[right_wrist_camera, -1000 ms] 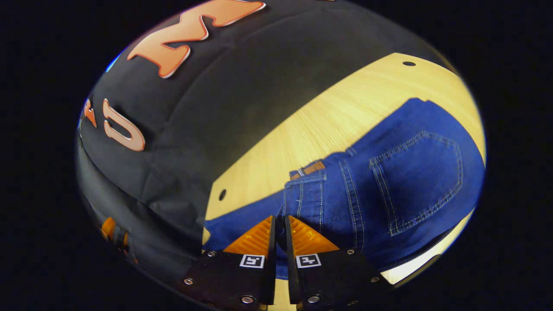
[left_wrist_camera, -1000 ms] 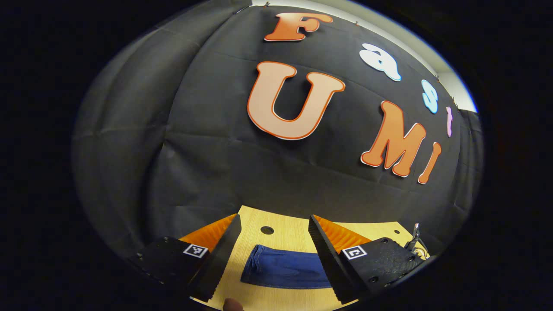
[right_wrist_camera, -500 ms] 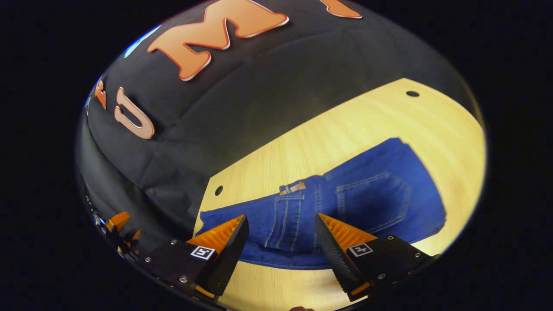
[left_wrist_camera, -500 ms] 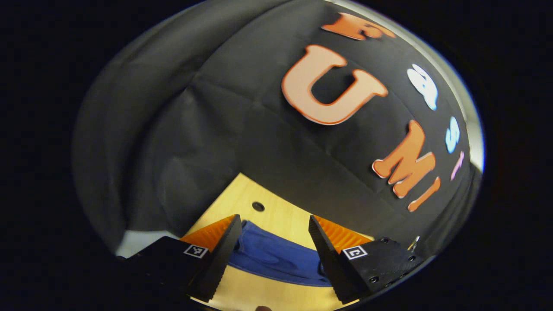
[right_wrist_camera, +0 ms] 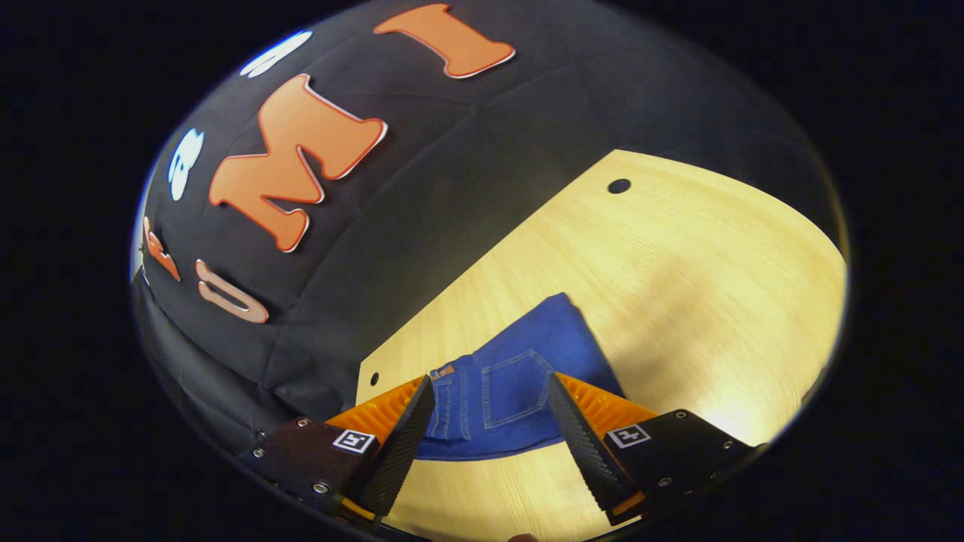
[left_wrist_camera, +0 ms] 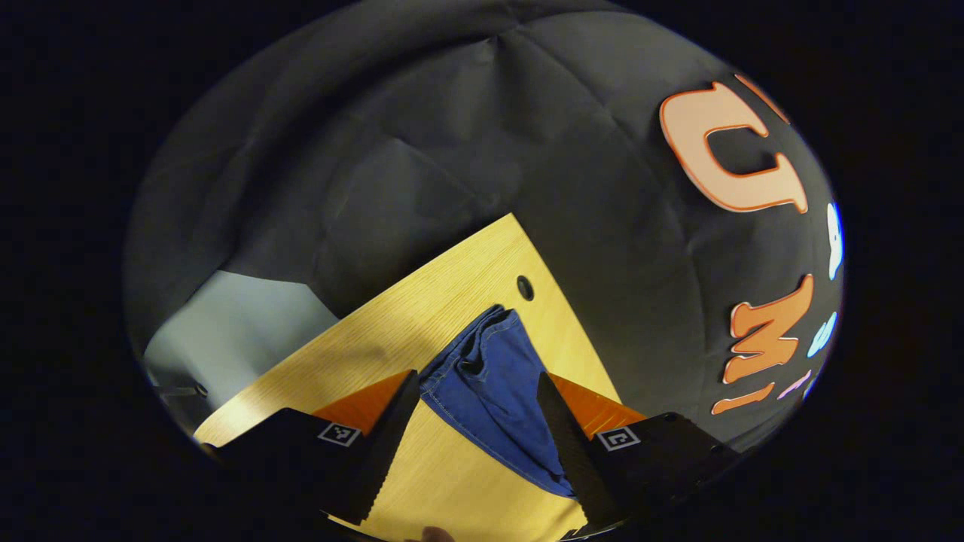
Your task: Grasp the waist and the cuffs of the jeans and fold them to make the two legs overlap; first hold the waist and fold one-third of the jeans toward the cuffs, then hold the cuffs and fold the remaining one-third in the same direction to finish folding.
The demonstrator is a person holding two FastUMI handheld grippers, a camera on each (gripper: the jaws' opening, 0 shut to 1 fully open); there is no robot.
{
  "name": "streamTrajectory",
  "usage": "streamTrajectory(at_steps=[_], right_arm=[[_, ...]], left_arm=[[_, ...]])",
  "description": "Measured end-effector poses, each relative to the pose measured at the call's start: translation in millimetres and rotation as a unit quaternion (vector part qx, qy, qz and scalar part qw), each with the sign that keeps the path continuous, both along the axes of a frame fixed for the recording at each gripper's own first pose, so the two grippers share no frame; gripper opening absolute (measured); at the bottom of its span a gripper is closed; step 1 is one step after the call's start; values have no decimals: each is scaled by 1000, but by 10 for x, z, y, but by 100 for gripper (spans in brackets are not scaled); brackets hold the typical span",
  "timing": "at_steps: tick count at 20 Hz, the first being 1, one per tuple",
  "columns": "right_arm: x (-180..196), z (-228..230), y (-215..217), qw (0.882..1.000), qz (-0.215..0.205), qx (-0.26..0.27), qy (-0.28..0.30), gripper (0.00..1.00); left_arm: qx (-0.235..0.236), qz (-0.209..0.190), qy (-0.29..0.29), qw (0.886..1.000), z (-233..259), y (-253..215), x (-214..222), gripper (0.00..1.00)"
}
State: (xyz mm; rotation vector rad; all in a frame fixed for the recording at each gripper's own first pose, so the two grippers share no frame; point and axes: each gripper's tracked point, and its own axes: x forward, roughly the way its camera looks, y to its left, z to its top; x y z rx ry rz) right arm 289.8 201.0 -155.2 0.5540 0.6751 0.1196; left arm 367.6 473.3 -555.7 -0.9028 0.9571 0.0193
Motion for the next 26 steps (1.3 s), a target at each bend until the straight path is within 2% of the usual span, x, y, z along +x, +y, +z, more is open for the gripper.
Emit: streamTrajectory(at_steps=[2,3,9,13,15,17,19,22,24,25,26], right_arm=[[-20,-2,-175,1000,-13,-1,4,96],[-14,3,-231,1000,-17,-2,3,96],[-1,-22,-454,999,-35,5,14,96],[-43,-26,-570,999,-43,6,20,96],[-59,-11,-635,998,-56,21,23,96],[-91,-27,-679,997,-62,22,32,96],[-126,-3,-722,997,-65,18,29,96],[-192,39,-772,997,-70,19,25,96],[-237,42,-859,997,-79,18,21,96],[-258,31,-939,996,-86,13,20,96],[-287,6,-1027,995,-94,10,21,96]], left_arm=[[0,15,25,1000,-196,-95,-1,100],[-3,23,32,999,-232,-122,-25,98],[4,46,73,996,-624,-247,-77,98],[-18,39,40,998,-624,-392,115,95],[-73,51,19,996,-584,-581,316,96],[-108,60,7,992,-631,-847,517,97],[-83,39,-10,996,-696,-1003,640,96],[-62,41,-20,997,-770,-1118,828,90],[-28,68,7,997,-869,-1051,865,34],[-34,69,13,997,-887,-1117,896,7],[-26,68,9,997,-774,-1110,867,11]])
